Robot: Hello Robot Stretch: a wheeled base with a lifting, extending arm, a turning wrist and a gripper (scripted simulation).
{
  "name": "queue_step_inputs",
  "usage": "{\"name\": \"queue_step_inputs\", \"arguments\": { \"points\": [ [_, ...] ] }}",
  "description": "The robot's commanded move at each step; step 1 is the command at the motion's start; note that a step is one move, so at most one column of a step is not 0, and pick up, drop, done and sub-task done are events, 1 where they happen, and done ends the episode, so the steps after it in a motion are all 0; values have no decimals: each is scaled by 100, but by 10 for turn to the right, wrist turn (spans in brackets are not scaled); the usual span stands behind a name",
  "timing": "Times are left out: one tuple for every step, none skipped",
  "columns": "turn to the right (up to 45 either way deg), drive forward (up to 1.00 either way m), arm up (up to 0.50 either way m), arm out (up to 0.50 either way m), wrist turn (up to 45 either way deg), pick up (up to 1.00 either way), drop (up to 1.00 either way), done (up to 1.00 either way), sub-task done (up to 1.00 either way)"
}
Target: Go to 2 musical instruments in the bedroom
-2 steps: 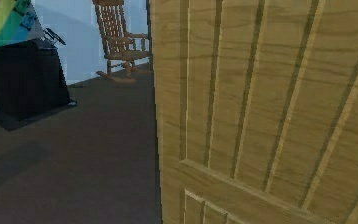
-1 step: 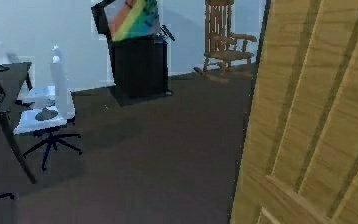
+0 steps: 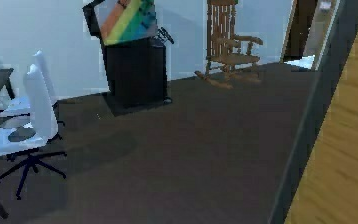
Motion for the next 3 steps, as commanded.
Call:
{"name": "queue_step_inputs", "arguments": {
  "points": [
    [-270,0,0,0,0,0,0,0,0],
    [0,30,0,0,0,0,0,0,0],
    [390,0,0,0,0,0,0,0,0]
  ]
}}
